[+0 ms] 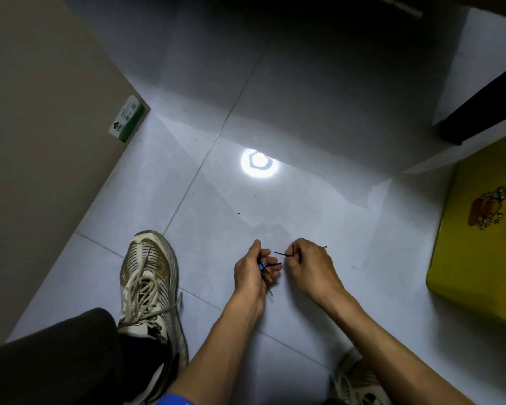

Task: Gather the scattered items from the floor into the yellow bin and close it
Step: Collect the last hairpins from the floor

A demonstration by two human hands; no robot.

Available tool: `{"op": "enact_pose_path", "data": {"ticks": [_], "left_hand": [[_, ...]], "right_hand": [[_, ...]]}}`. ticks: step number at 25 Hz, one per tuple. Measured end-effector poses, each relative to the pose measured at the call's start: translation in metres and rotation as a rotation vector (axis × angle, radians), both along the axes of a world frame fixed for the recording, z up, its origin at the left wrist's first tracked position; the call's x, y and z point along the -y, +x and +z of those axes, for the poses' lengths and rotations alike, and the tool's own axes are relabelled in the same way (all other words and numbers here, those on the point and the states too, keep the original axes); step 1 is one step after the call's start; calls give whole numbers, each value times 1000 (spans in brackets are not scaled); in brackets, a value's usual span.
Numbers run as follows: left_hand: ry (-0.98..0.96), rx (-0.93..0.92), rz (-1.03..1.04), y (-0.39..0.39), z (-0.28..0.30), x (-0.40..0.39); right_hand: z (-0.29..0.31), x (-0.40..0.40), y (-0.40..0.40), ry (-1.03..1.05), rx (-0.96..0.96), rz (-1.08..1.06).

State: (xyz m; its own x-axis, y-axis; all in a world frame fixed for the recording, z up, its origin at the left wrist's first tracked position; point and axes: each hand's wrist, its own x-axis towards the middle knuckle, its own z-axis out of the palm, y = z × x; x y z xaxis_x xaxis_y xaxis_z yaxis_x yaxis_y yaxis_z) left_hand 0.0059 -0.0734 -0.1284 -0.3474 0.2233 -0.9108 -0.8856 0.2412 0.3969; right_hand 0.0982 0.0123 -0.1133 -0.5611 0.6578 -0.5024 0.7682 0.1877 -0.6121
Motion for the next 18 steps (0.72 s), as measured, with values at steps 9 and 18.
{"op": "enact_pose_path", "data": {"ticks": [9,18], "left_hand": [[128,137,66,11,12,-10],[21,99,8,0,8,2]], "right_hand": [[25,2,20,-9,-251,-245],[-16,-9,41,469,242,307]]}}
